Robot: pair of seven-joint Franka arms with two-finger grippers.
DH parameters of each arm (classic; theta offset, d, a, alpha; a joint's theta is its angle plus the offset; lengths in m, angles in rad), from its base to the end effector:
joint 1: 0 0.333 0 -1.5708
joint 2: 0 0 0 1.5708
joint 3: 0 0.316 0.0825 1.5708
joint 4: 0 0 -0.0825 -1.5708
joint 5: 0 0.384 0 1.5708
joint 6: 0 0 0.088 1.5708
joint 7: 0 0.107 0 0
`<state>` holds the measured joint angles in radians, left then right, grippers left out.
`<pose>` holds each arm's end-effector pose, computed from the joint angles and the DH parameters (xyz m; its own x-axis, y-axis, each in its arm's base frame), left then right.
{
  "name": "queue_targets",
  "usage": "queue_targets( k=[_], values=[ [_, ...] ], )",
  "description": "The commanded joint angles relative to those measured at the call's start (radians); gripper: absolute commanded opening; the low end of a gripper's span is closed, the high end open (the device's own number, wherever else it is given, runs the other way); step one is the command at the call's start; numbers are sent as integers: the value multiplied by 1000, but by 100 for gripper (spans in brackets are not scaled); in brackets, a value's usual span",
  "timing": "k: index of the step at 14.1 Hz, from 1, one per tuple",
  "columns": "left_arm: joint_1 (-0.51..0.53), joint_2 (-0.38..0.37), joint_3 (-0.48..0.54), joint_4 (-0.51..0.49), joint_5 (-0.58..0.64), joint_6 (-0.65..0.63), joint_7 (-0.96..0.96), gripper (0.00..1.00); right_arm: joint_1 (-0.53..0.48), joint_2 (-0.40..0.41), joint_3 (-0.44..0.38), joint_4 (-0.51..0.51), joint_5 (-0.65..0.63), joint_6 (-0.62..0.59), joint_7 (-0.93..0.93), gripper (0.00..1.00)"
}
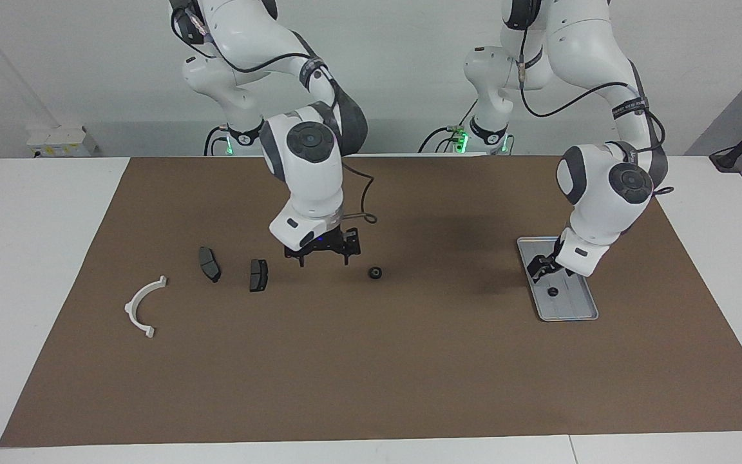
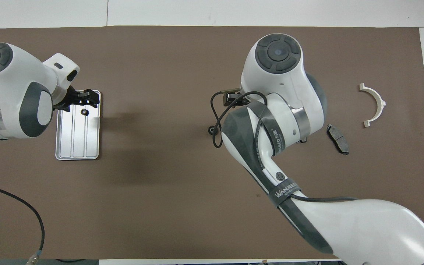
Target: Place bearing gear from tray to pile
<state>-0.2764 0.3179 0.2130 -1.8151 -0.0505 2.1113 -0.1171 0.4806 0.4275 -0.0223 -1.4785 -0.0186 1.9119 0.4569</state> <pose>0.6294 -0.0512 0.3677 0.9975 0.0702 -0.0110 0.0699 -0.9972 -0.0247 0.6134 0.3037 0.4315 0.9998 0.0098 0.0171 0.0094 -0.9997 0.0215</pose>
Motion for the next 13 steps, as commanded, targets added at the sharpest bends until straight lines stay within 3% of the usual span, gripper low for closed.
queue_targets(
  k=[1,3,6,9,13],
  values=[
    [19,-19,-11,-61,1,70,66,80,39,-6,-1,-25,11,38,75,100],
    [46,-7,-11,-64,1,97,115,78,91,11,-1,-13,12,45,138,100],
    [51,7,-11,-92,1,147,131,71,156,101,-2,29,3,76,206,100],
    [51,23,-11,-104,1,176,132,58,148,128,-1,24,8,151,186,100],
    [63,33,-11,-102,1,194,145,55,131,139,-1,-3,9,177,138,100]
  ],
)
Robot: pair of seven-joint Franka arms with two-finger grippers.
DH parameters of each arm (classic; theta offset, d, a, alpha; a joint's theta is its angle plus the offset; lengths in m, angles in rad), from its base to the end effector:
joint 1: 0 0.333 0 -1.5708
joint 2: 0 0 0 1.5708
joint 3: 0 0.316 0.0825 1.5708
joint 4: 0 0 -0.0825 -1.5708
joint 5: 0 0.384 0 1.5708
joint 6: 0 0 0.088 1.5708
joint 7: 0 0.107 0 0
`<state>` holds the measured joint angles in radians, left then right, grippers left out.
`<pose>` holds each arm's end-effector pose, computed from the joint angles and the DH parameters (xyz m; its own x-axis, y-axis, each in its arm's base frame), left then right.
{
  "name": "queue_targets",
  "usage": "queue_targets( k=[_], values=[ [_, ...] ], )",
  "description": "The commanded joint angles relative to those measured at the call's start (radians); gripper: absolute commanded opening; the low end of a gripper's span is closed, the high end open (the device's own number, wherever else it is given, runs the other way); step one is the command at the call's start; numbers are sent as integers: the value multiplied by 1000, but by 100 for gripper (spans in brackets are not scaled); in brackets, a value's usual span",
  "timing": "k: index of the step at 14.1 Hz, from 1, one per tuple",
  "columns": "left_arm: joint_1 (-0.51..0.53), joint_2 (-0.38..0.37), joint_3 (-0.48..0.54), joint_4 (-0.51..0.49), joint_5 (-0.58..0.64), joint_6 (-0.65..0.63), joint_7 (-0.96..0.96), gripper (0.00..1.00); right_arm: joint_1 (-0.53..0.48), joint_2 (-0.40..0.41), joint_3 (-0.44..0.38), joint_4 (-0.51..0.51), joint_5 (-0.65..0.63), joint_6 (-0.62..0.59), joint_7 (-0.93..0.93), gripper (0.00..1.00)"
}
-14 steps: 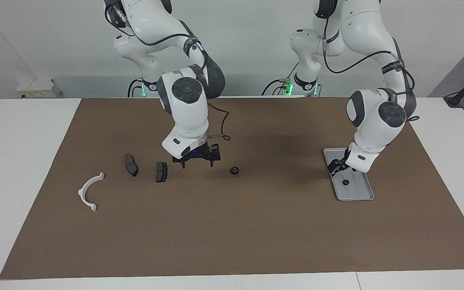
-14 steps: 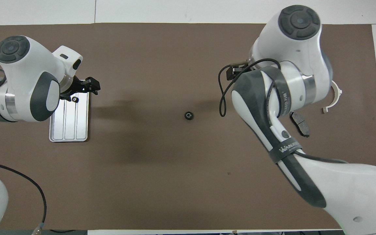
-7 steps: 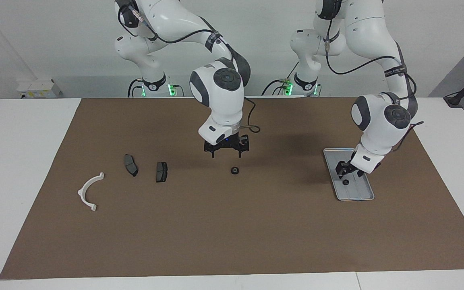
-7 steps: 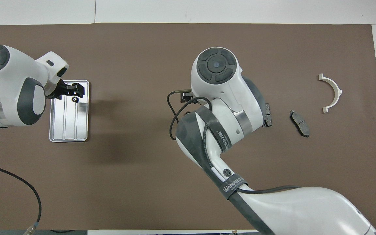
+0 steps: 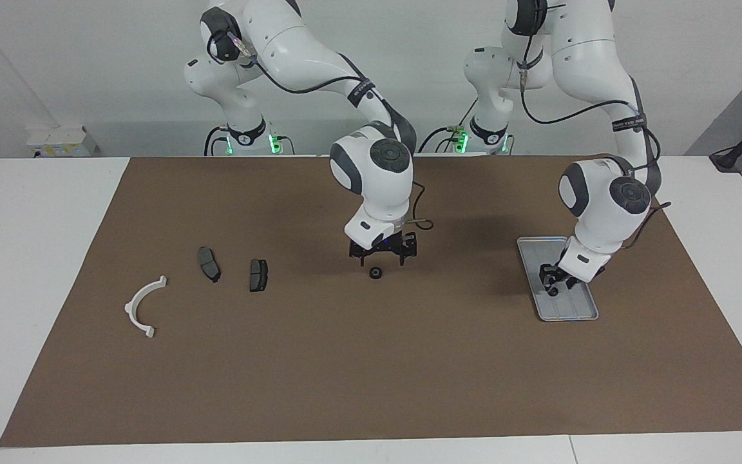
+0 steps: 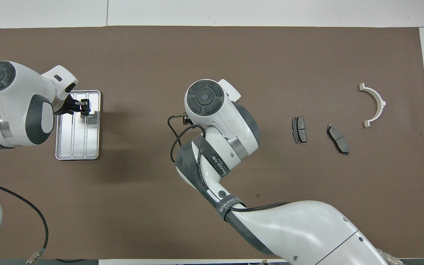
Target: Place bearing gear from tray to pile
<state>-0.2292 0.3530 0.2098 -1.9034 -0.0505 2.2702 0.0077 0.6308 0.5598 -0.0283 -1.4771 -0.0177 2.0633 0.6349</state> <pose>0.6254 -0.0204 0.3204 0.9997 -0.0087 0.0223 -0.0080 -0.9994 -0.0329 0.5825 0.4036 0.3536 0.9990 -0.0195 0.0395 -0.0199 -0.9998 0.0092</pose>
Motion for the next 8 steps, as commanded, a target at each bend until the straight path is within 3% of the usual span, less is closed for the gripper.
queue_targets(
  k=[1,8],
  values=[
    [16,1,-7,-14,1,38,20,55,-26,6,5,-20,8,47,-40,100],
    [17,18,-7,-19,1,57,20,53,-39,-18,5,-115,53,67,-78,100]
  ],
)
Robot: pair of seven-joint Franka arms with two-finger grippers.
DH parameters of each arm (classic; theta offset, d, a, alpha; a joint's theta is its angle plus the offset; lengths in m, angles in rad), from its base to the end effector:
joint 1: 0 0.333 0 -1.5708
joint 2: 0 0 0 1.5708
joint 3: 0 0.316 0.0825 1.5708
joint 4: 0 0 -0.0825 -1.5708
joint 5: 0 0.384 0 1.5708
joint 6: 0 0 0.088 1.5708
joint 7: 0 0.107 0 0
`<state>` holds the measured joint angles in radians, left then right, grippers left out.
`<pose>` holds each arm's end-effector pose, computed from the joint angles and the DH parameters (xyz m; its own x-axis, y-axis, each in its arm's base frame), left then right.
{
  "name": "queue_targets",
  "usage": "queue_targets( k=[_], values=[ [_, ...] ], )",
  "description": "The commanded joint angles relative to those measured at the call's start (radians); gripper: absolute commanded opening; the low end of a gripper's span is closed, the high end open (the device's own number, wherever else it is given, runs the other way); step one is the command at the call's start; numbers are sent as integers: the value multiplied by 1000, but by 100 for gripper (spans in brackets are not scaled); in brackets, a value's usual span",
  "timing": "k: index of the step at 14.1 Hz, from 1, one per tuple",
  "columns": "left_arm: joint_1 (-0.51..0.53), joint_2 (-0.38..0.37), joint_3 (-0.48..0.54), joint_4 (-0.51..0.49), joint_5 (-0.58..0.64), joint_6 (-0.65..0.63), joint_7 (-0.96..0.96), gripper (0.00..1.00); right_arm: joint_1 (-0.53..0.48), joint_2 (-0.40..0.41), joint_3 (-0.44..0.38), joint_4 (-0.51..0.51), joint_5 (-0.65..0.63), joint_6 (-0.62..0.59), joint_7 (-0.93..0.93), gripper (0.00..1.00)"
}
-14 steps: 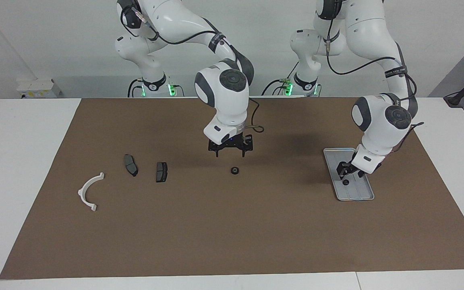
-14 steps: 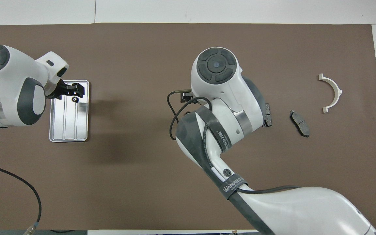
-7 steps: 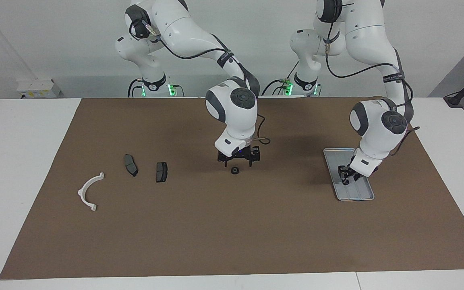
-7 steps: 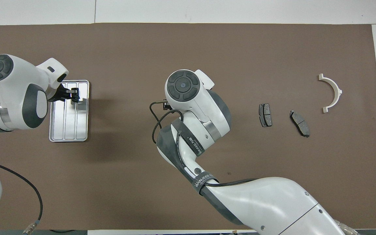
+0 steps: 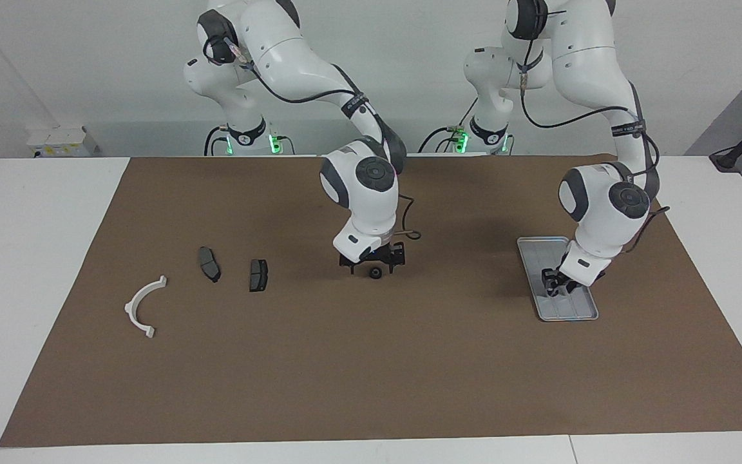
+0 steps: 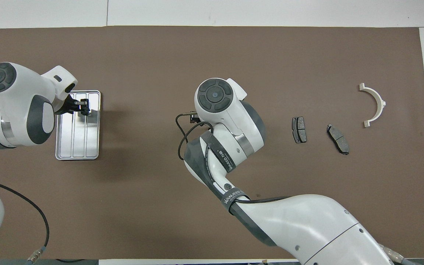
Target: Place bearing gear from tray to pile
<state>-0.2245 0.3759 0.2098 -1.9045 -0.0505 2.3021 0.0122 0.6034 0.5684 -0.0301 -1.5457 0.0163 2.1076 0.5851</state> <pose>0.6281 -0.0174 0.3087 0.9995 -0.0097 0.0306 -0.0085 -0.9992 -0.0383 0.5845 0.3820 0.3196 0.9999 -0.0155 -0.0039 -0.0155 -0.9999 0.0053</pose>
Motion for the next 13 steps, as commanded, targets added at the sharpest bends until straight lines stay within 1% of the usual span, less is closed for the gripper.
queue_targets(
  k=[1,6,13],
  values=[
    [13,-5,-7,-25,1,30,15,52,-11,-27,7,-51,22,22,-28,100],
    [7,-5,-7,-41,-2,45,12,50,-7,-28,7,-56,48,38,-33,100],
    [8,-6,-7,-45,-2,50,12,39,4,-25,7,-68,51,54,-36,100]
  ],
)
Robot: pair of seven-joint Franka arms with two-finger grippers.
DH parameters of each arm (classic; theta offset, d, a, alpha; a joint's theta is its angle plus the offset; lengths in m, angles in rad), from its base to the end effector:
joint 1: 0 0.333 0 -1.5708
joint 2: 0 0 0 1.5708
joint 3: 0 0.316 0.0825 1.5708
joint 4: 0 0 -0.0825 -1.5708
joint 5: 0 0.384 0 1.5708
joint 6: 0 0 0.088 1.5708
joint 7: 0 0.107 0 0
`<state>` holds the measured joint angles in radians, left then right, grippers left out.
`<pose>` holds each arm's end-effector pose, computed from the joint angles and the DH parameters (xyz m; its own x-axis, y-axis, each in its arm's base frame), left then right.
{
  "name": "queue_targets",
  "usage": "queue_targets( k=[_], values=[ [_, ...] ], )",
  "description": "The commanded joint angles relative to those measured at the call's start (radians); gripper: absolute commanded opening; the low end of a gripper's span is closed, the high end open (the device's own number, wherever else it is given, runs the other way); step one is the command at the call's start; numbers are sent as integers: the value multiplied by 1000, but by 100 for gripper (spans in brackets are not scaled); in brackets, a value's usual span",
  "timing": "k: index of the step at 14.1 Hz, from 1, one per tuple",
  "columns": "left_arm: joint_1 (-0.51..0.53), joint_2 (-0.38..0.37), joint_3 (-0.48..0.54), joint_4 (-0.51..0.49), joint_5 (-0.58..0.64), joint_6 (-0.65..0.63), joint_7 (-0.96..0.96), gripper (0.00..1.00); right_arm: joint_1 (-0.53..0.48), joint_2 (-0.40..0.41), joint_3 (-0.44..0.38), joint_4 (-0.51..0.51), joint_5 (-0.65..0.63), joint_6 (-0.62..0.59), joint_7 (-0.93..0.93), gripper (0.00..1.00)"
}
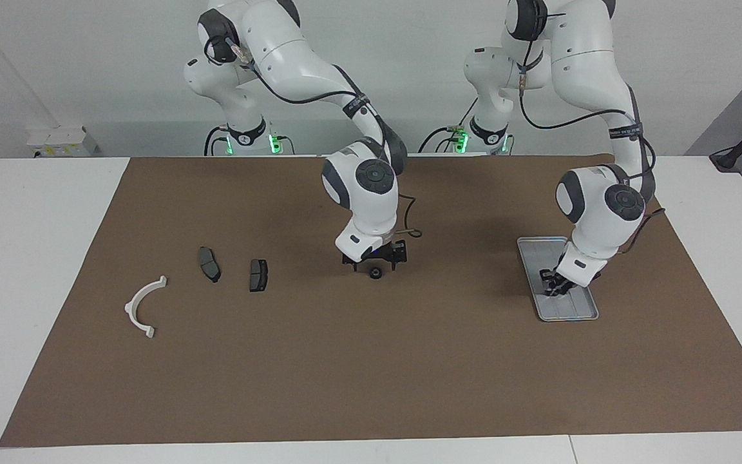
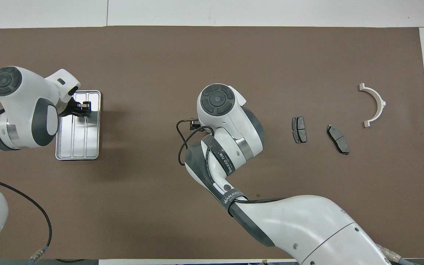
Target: Place bearing gear from tray to pile
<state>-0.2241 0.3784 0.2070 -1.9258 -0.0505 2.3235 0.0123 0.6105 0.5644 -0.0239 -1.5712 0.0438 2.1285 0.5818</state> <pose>0.6240 -0.0180 0.2998 0.9995 -0.0112 0.0281 -0.0101 -0.9992 -0.0385 0.5761 0.3880 0.3125 0.9997 -0.0147 -0.0192 -0.0150 -0.9998 -0.0163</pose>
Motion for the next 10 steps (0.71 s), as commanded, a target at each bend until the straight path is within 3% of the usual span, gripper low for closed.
queue_targets(
  k=[1,6,10],
  values=[
    [8,-9,-6,-24,-2,28,12,37,-3,-23,1,-55,24,48,-33,100],
    [9,-9,-4,-24,-3,30,14,25,-3,-26,2,-75,25,64,-45,100],
    [9,-9,-4,-22,-3,22,14,9,0,-26,2,-79,25,65,-45,100]
  ],
)
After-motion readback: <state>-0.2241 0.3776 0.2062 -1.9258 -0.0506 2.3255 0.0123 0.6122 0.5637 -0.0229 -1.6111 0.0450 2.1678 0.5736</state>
